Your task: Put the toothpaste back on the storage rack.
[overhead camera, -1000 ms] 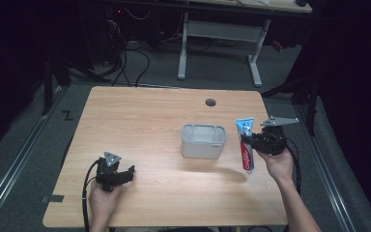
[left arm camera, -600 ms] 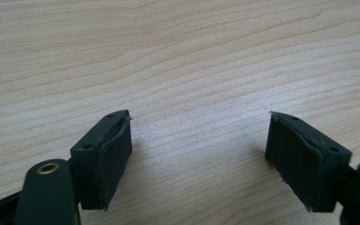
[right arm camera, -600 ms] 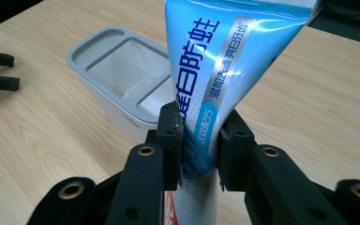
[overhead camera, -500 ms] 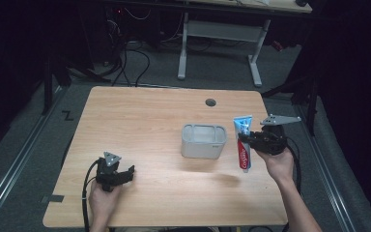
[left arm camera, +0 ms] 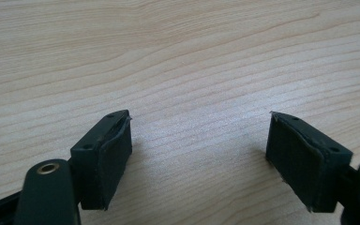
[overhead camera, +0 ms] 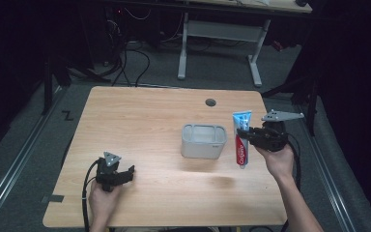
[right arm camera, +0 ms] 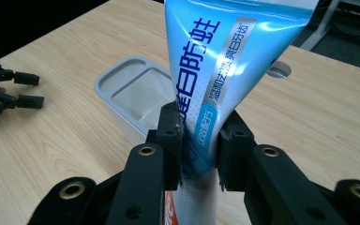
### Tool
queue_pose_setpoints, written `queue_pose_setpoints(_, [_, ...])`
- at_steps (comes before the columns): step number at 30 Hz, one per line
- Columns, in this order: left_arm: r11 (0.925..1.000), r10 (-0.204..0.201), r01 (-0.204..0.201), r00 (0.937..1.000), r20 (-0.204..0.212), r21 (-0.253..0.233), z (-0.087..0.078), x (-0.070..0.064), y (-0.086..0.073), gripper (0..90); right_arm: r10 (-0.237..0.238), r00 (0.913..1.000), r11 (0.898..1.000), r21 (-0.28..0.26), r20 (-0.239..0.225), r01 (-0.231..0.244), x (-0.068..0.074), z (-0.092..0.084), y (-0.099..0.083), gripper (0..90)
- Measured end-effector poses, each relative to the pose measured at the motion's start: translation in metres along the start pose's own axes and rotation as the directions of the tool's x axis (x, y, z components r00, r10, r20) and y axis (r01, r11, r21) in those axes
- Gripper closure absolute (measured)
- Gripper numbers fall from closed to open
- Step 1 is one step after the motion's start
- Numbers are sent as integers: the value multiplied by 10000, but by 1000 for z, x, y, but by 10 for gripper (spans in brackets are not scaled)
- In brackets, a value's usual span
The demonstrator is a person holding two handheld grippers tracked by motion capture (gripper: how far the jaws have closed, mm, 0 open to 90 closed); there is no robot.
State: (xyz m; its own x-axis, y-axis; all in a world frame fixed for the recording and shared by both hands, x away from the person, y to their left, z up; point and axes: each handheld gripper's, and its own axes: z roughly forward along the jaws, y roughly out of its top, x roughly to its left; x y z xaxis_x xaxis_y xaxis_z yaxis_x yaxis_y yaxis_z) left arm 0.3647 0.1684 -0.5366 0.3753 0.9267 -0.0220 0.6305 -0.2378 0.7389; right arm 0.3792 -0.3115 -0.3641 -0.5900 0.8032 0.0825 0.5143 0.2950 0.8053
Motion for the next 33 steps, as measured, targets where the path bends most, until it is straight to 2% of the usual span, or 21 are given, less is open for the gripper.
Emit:
queue_pose_setpoints(10, [10000, 0, 0, 10000, -1, 0, 0, 0, 0, 232, 11, 9991, 9995, -327, -416, -25, 2, -3, 11, 739])
queue_pose_setpoints(16, [10000, -6, 6, 10000, 5, 0, 0, 0, 0, 232, -71, 9979, 9987, -499, -637, 39, 7, -1, 20, 739])
queue_pose_setpoints(23, [10000, -47, 47, 10000, 50, -7, 0, 1, 0, 235, -178, 9978, 9975, -691, -638, 134, 11, 1, 27, 740])
queue_pose_setpoints(33, [10000, -37, 38, 10000, 43, -13, 0, 1, 0, 231, -290, 9963, 9952, -954, -812, 212, 17, 5, 46, 740])
